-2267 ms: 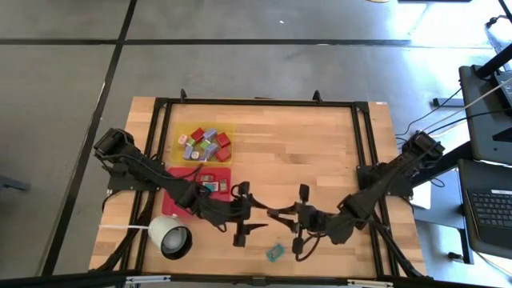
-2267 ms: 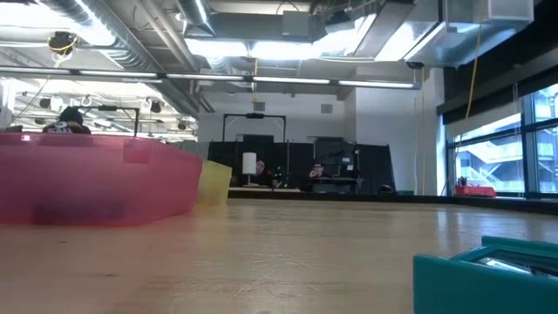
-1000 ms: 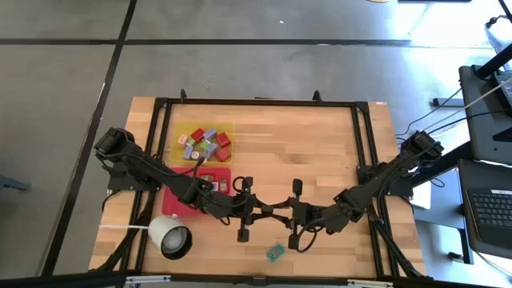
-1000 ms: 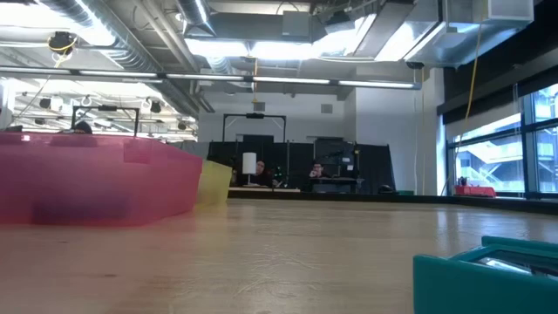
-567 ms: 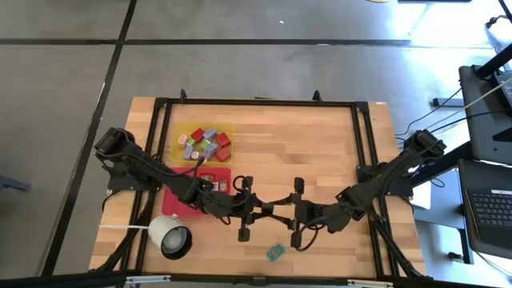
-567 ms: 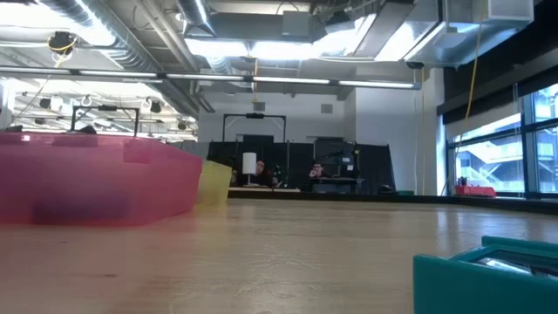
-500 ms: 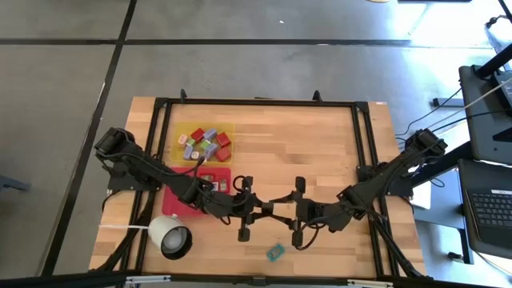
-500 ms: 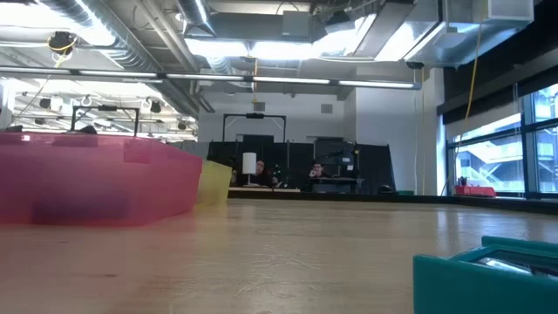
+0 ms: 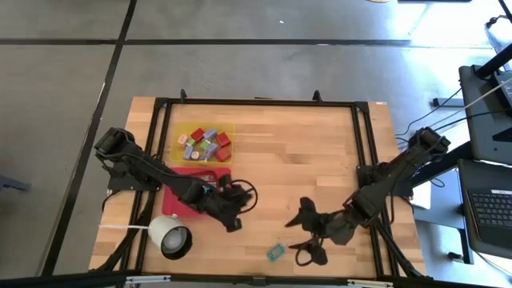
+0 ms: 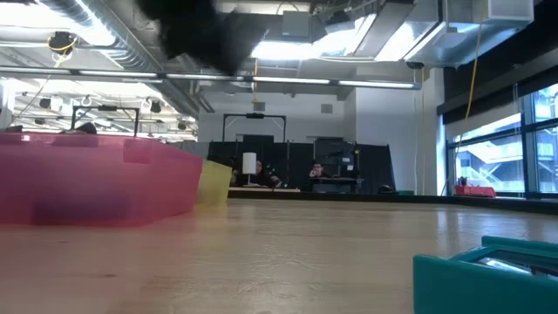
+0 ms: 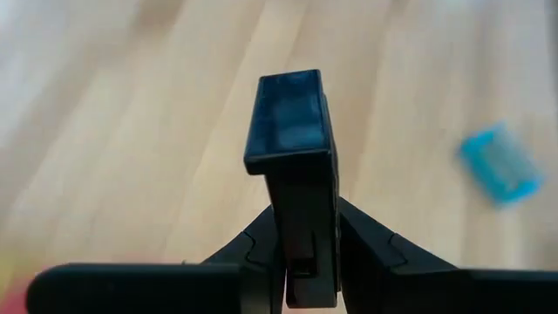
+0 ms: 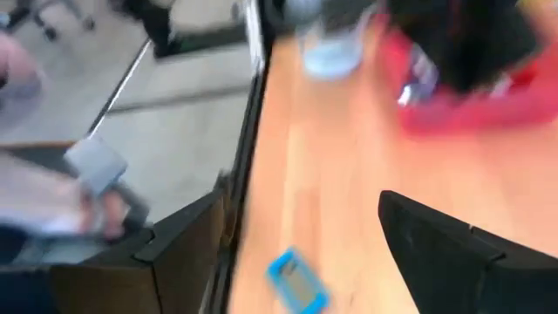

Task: Pick & Place Office items
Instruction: Put the black timer into the red bin, then put the light blue timer into the red bin

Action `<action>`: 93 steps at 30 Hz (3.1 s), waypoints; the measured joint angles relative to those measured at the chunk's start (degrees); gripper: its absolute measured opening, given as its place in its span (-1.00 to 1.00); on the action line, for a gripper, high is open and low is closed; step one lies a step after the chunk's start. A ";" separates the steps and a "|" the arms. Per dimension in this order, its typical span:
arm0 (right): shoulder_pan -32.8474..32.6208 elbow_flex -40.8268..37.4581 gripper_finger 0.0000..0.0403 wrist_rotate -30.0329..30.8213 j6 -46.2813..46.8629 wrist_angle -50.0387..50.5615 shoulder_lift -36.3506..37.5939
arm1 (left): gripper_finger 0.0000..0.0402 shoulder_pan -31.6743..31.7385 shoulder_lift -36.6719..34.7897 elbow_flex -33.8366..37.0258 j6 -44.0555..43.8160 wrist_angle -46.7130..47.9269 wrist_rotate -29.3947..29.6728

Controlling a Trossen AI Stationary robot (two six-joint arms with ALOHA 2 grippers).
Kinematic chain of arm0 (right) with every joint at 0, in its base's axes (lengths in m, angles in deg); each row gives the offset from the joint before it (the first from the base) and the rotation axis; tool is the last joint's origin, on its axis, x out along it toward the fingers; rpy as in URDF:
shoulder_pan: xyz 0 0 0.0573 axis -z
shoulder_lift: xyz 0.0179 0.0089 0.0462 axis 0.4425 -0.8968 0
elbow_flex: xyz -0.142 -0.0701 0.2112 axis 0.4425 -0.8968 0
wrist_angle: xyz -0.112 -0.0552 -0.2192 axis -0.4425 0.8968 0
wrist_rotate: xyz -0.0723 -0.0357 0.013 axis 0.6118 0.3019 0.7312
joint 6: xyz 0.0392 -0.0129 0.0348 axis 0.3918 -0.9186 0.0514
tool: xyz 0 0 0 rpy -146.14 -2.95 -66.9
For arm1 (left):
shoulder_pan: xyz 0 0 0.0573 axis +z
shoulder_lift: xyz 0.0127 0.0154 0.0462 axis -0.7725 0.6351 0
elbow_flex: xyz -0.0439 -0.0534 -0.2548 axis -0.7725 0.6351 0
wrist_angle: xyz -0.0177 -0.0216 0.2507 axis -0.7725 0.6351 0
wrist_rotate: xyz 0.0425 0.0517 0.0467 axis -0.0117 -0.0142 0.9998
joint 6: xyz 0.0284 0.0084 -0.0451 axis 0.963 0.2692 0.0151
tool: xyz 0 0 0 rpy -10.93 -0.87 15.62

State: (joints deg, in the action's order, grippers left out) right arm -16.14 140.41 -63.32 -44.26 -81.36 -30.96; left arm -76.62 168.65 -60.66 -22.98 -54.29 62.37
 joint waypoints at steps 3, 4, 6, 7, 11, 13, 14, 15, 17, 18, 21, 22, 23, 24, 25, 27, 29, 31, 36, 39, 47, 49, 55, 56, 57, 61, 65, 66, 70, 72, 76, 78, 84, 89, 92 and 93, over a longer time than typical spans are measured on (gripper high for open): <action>-0.99 0.00 0.51 -1.15 2.83 1.20 -1.38 | -0.65 0.00 0.00 0.00 -6.31 11.75 -4.23; -1.29 0.00 0.50 -0.98 2.97 1.25 -1.89 | -0.65 0.00 0.00 0.01 -8.31 15.80 -5.43; -1.61 0.00 0.48 -0.97 3.03 1.34 -2.99 | -0.65 0.00 -0.02 0.52 -12.92 21.60 -6.46; -1.69 0.00 0.47 -0.95 3.03 1.36 -3.53 | -0.65 0.02 -0.02 0.74 -15.25 24.01 -6.75; -1.69 0.00 0.43 -0.95 2.96 1.34 -5.74 | -0.65 0.09 -0.04 2.13 -20.90 28.91 -8.71; -1.55 0.00 0.42 -0.85 3.01 1.27 -6.93 | -0.65 0.43 -0.04 3.93 -21.29 28.94 -10.73; -1.51 0.00 0.41 -0.80 3.01 1.30 -7.49 | -0.65 0.68 -0.04 4.82 -21.31 28.82 -11.72; -1.48 0.00 0.41 -0.82 3.00 1.30 -8.00 | -0.65 0.95 -0.04 5.64 -21.40 28.75 -12.53; -1.47 0.00 0.41 -0.80 2.99 1.30 -8.69 | -0.65 1.61 -0.04 7.12 -22.57 28.47 -12.81; -1.47 0.00 0.41 -0.82 2.99 1.30 -8.90 | -0.65 1.99 -0.04 7.78 -23.15 28.27 -13.02; -1.47 0.00 0.41 -0.82 2.86 1.29 -8.98 | -0.65 3.00 -0.04 8.94 -23.41 27.98 -14.43; -1.47 0.00 0.41 -0.82 2.83 1.27 -8.98 | -0.65 3.28 -0.04 9.13 -23.42 28.09 -14.82; -1.47 0.00 0.41 -0.82 2.83 1.27 -8.98 | -0.65 3.51 -0.04 9.18 -23.42 28.07 -14.90; -1.47 0.00 0.41 -0.82 2.83 1.27 -8.98 | -0.65 3.66 -0.04 9.18 -23.40 27.95 -14.78; -1.47 0.00 0.41 -0.82 2.83 1.27 -8.98 | -0.65 3.72 -0.04 9.18 -23.40 27.90 -14.47; -1.47 0.00 0.41 -0.82 2.81 1.22 -9.33 | -0.63 3.72 -0.04 9.18 -23.38 27.93 -13.64; -1.47 0.00 0.41 -0.85 2.43 1.45 -10.03 | -0.60 3.72 -0.04 9.18 -23.37 27.93 -13.42; -1.47 0.00 0.41 -0.93 1.60 1.27 -11.17 | -0.57 3.72 -0.04 9.18 -23.36 27.82 -13.42; -1.47 0.00 0.41 -2.57 -1.05 0.69 -14.25 | -0.45 3.72 -0.04 9.18 -23.37 27.81 -13.39; -1.47 0.00 0.41 -5.90 -3.00 -1.85 -15.77 | -0.39 3.72 -0.04 9.18 -23.39 27.82 -13.37; -1.43 0.02 0.41 -10.21 -9.44 -5.26 -19.69 | -0.22 3.72 -0.04 9.16 -23.34 27.84 -13.63; -1.42 0.02 0.41 -10.58 -12.60 -5.35 -20.54 | -0.19 3.72 -0.07 9.16 -23.34 27.86 -14.70; 0.26 0.02 0.41 -11.29 -17.44 -6.11 -22.61 | -0.17 3.72 -0.07 9.11 -23.34 28.26 -15.60; 0.78 0.02 0.41 -11.34 -17.99 -6.11 -22.82 | -0.17 3.72 -0.07 9.11 -23.34 28.32 -15.60; 1.34 0.02 0.41 -11.46 -18.25 -6.33 -23.08 | -0.17 3.72 -0.07 9.10 -23.33 28.31 -15.58; 3.48 0.02 0.41 -12.54 -18.43 -6.94 -24.15 | -0.20 3.72 -0.07 7.36 -23.35 30.19 -15.56; 4.83 0.02 0.40 -18.22 -18.41 -8.11 -25.96 | -0.22 3.69 -0.09 4.91 -22.80 31.53 -15.49; 4.91 0.02 0.40 -19.15 -18.43 -8.24 -26.39 | -0.22 3.59 -0.09 4.27 -22.12 31.61 -15.49; 4.82 0.02 0.35 -19.90 -19.71 -9.25 -27.60 | -0.22 3.21 -0.09 2.05 -20.26 31.62 -14.57; 4.87 0.02 0.33 -19.83 -19.77 -9.19 -28.27 | -0.22 3.20 -0.09 1.00 -20.22 31.54 -13.72; 4.84 0.13 0.25 -18.36 -19.95 -9.36 -29.53 | -0.22 3.24 -0.09 -0.84 -19.11 31.51 -13.42; 4.87 0.16 0.20 -18.31 -19.96 -9.47 -29.68 | -0.22 3.21 -0.09 -1.72 -18.21 31.51 -13.42; 4.91 0.15 -0.06 -18.29 -20.20 -9.33 -29.59 | -0.22 3.21 -0.09 -4.95 -15.36 31.51 -13.43; 4.91 0.16 -0.24 -18.03 -16.94 -8.51 -29.24 | -0.24 3.11 -0.09 -8.36 -15.70 31.47 -10.56; 4.87 0.08 -0.24 -15.95 -12.00 -5.45 -27.86 | -0.26 2.62 -0.09 -10.20 -15.73 31.03 -5.93; 4.84 -0.02 -0.24 -15.20 -11.16 -3.76 -27.01 | -0.26 2.46 -0.09 -10.62 -15.73 30.70 -4.07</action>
State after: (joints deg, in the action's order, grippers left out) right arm -11.30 140.39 -78.52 -55.41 -85.12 -57.97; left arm -74.16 168.57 -71.28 -38.71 -23.59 58.30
